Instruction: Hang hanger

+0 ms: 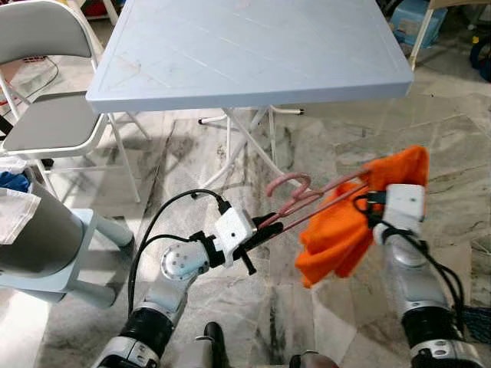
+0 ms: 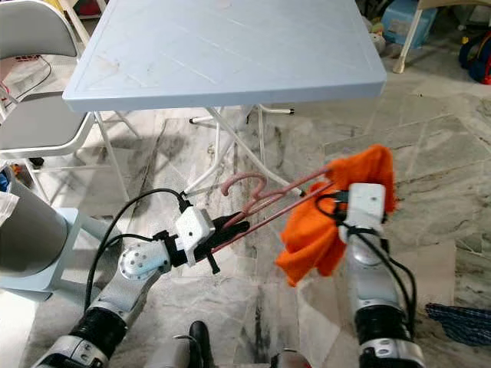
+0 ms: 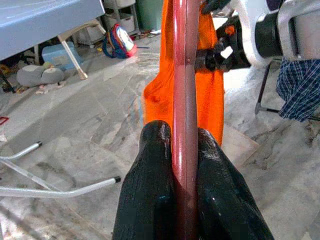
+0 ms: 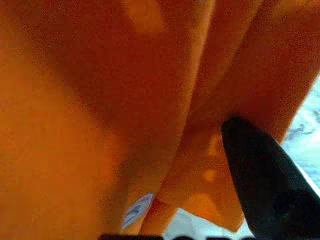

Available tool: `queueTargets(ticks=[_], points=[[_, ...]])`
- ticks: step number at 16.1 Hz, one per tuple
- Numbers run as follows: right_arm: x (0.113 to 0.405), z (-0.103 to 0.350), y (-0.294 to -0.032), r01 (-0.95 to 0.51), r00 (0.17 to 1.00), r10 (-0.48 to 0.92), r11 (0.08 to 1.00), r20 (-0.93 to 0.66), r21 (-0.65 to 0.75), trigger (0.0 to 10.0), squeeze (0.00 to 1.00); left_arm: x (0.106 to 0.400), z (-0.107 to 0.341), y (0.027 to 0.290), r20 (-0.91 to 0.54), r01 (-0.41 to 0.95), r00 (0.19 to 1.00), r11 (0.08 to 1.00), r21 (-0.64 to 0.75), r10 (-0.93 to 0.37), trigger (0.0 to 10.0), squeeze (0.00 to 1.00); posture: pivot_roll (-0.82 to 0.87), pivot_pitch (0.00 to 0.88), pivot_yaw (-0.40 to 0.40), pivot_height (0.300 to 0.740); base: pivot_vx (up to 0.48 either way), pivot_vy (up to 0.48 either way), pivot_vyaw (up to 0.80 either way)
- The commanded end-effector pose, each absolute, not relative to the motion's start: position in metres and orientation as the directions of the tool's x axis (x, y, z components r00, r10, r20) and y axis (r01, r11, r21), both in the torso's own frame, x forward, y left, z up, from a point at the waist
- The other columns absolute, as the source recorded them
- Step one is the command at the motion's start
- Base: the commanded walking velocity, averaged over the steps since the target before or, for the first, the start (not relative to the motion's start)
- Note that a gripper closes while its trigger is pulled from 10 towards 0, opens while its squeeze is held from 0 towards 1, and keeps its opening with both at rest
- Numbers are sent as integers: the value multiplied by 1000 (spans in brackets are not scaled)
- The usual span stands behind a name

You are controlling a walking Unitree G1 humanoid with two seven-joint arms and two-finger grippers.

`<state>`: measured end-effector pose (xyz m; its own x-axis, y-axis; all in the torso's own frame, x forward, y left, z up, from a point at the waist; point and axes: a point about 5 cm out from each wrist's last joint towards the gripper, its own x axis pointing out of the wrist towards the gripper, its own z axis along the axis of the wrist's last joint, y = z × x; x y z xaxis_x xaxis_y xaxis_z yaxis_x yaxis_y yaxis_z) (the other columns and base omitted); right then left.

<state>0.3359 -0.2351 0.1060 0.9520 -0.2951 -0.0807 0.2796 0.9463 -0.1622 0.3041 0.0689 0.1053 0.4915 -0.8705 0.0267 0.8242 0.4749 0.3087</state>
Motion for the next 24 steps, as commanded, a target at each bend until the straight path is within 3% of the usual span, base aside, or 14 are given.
queueTargets(ticks=[1, 12, 21, 24], points=[[334, 102, -238, 306, 944, -320, 940, -85, -150, 0, 0, 303, 109, 72, 49, 820, 491, 480, 311, -870, 0, 0, 20, 245, 73, 740, 0, 0, 0], [332, 111, -250, 388, 920, -392, 916, -14, -103, 0, 0, 301, 103, 73, 0, 827, 475, 447, 342, -880, 0, 0, 10, 249, 80, 740, 0, 0, 0], [335, 149, -254, 416, 906, -400, 901, 135, -123, 0, 0, 294, 74, 86, -207, 854, 444, 342, 391, -871, 0, 0, 0, 248, 70, 740, 0, 0, 0], [333, 150, -256, 423, 904, -407, 896, 131, -134, 0, 0, 293, 68, 92, -225, 846, 467, 358, 395, -855, 0, 0, -3, 249, 65, 740, 0, 0, 0]])
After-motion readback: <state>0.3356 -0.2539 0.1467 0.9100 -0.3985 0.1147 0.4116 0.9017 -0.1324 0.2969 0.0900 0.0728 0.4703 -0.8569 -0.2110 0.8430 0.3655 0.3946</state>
